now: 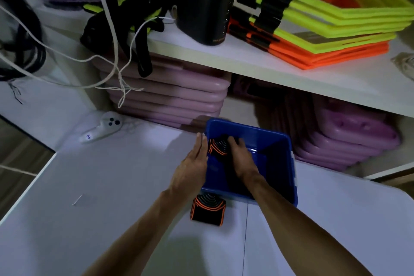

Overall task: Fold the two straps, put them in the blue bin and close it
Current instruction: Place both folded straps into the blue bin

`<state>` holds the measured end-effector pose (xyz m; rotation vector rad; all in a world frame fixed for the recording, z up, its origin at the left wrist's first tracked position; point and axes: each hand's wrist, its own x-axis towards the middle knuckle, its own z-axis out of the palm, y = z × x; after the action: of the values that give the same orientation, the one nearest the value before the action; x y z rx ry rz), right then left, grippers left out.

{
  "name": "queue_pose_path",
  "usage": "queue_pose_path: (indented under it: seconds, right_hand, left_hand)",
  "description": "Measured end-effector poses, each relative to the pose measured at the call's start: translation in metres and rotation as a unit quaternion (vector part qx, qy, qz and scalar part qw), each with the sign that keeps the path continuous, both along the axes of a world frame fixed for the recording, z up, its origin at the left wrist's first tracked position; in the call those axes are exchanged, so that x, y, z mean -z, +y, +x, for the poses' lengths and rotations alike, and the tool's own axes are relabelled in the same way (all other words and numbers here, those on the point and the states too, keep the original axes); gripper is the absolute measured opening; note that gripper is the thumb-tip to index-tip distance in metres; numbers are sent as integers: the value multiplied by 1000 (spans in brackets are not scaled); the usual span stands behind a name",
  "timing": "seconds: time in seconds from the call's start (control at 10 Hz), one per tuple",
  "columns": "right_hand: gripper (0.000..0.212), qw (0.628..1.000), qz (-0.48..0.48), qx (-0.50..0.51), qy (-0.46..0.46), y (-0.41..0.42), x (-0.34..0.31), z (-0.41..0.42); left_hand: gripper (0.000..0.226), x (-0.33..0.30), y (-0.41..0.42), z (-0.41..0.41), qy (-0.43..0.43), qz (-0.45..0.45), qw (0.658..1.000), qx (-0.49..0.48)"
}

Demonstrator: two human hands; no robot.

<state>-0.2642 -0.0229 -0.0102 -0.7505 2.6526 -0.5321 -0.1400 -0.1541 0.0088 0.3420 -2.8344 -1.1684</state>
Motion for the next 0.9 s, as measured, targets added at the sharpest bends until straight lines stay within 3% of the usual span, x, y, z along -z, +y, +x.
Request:
queue_pose_path:
  seconds: [0.1,0.3,0.4,0.5,0.6,0.8,0.9]
  right_hand:
    - [53,998,-32,39,-42,0,-2,2]
    - [94,992,-13,108,-60,13,-36,38]
    - [80,988,-59,142,-35,35,-52,78]
    - [52,964,-212,147,66,56,-58,126]
    - [43,963,-220,67,141,74,-35,169]
    - [93,993,-113,16,14,84,23,184]
    - [91,995,-83,21,49,71,28,173]
  left_hand:
    - [52,3,3,-3,50,-29,998,-12]
    - [56,-4,3,-4,4,-73,997,-17]
    - [61,-14,7,-2,-32,-50,998,-29]
    - [65,-17,6,0,-24,-40,999,-18]
    - [65,-14,4,0,-35,-63,997,-11]
    - [61,-11,4,-1,-20,-77,997,-10]
    - [61,-11,4,-1,-22,-87,996,-2]
